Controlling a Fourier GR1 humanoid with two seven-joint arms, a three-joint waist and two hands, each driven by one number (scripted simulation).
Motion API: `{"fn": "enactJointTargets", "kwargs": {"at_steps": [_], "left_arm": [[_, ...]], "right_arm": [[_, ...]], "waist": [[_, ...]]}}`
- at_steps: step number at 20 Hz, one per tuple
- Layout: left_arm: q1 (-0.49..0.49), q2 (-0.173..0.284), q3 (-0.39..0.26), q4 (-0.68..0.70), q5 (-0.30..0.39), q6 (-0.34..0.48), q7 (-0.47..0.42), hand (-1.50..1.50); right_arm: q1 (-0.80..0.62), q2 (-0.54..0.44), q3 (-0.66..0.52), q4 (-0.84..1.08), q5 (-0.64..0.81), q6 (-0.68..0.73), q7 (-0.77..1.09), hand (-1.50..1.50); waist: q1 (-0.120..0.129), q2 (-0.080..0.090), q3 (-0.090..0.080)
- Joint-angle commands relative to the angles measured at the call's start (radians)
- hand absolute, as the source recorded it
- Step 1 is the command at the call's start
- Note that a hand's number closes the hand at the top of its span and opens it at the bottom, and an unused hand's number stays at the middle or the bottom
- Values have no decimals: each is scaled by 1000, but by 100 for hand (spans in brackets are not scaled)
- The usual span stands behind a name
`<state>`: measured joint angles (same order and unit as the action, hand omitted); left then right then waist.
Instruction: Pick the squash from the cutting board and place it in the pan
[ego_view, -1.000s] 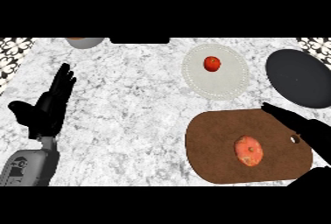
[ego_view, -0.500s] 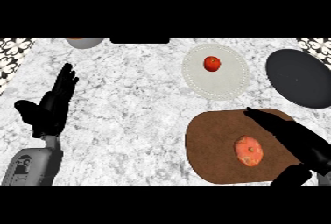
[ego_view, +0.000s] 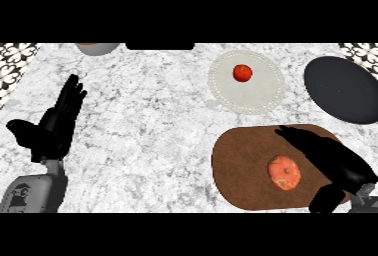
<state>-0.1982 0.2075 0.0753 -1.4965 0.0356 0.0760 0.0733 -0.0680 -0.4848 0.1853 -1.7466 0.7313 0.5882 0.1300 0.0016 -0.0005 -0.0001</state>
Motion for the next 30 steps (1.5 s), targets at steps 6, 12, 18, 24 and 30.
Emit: {"fn": "enactJointTargets", "kwargs": {"at_steps": [6,12,18,24,30], "left_arm": [[-12,-19,25,49,-18,-18,-30,0],[-20,-4,44,14,-3,-42,11,0],[-56,-47,23,89,-52,4,-25,0],[-44,-11,52,92,-33,-38,-38,0],[42,-40,8,-93,-59,-13,60,0]], "right_arm": [[-4,106,31,67,117,-18,-25,-150],[-66,84,3,152,168,33,-56,-150],[-32,102,34,265,233,-36,-126,-150],[-55,112,96,332,270,-105,-264,150],[-69,89,28,277,261,-38,-285,150]], "waist": [[-2,0,0],[0,0,0],[-3,1,0],[1,2,0],[1,-1,0]]}}
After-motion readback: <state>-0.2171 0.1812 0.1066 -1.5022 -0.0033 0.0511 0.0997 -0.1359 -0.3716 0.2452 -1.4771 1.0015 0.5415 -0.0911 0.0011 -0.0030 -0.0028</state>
